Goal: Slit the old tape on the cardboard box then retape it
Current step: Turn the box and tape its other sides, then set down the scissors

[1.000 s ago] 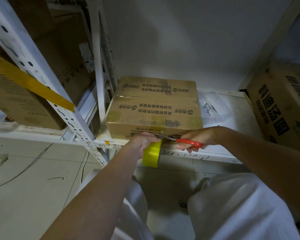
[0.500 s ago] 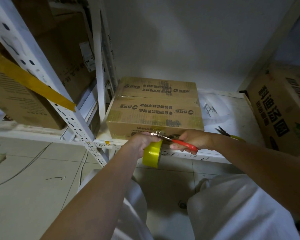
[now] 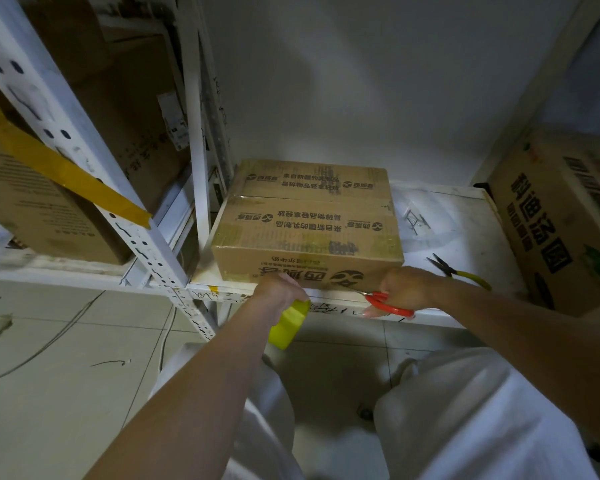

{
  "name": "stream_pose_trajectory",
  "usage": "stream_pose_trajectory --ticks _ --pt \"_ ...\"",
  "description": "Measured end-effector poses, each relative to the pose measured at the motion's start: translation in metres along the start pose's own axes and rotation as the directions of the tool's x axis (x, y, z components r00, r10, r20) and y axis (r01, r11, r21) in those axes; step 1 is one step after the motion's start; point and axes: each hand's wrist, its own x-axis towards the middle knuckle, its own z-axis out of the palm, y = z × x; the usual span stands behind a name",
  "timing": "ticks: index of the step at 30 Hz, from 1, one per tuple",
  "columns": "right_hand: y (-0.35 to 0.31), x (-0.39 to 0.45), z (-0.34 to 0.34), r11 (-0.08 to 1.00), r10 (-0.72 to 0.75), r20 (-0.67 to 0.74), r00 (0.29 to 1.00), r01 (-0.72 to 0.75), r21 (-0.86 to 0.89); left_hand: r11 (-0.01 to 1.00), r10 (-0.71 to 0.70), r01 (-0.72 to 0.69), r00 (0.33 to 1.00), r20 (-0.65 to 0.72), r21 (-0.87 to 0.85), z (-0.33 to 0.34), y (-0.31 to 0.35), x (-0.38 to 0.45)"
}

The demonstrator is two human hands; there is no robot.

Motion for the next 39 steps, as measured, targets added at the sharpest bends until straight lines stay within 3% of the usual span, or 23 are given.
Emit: stream_pose_trajectory --ticks 5,8,14,16,21,25,33,35,37,39 --pt "0.045 -0.021 0.011 0.941 0.321 0.157 0.934 -0.296 -0.166 0.993 0.007 -0.006 1.0 0.006 -0.12 -0.007 -0.006 -0.001" --pt "0.054 -0.03 0.008 0.904 0.385 0.062 0.921 -0.363 -0.227 0.988 0.009 -0.006 1.0 0.018 -0.157 0.001 -0.006 -0.002" --pt "0.073 -0.026 -0.009 0.875 0.481 0.184 0.857 -0.458 -0.156 0.975 -0.025 0.037 0.998 0.061 -0.22 0.014 -0.004 -0.005" --pt "0.076 -0.029 -0.016 0.857 0.511 0.136 0.849 -0.491 -0.158 0.974 -0.037 0.049 0.998 0.057 -0.223 0.014 -0.003 -0.003" --pt "0.077 -0.009 -0.001 0.828 0.522 -0.162 0.838 -0.543 -0.143 0.975 -0.063 0.074 0.996 0.058 -0.21 0.021 -0.001 0.0" --pt "0.061 0.01 0.014 0.812 0.563 -0.292 0.773 -0.583 0.021 0.973 -0.063 0.081 0.994 0.089 -0.214 0.027 0.002 0.001" --pt "0.042 0.019 0.015 0.843 0.533 -0.23 0.814 -0.532 0.072 0.966 -0.063 0.083 0.994 0.091 -0.243 0.029 0.004 0.005" --pt "0.04 0.017 0.015 0.826 0.559 -0.355 0.749 -0.541 0.159 0.966 -0.06 0.081 0.994 0.093 -0.244 0.027 0.004 0.005" --pt "0.034 0.013 0.009 0.807 0.583 -0.594 0.554 -0.479 0.346 0.969 -0.057 0.076 0.995 0.087 -0.237 0.025 0.004 0.005" --pt "0.021 0.01 -0.002 0.859 0.505 -0.785 0.357 -0.297 0.417 0.971 -0.059 0.076 0.995 0.079 -0.226 0.023 0.002 0.005"
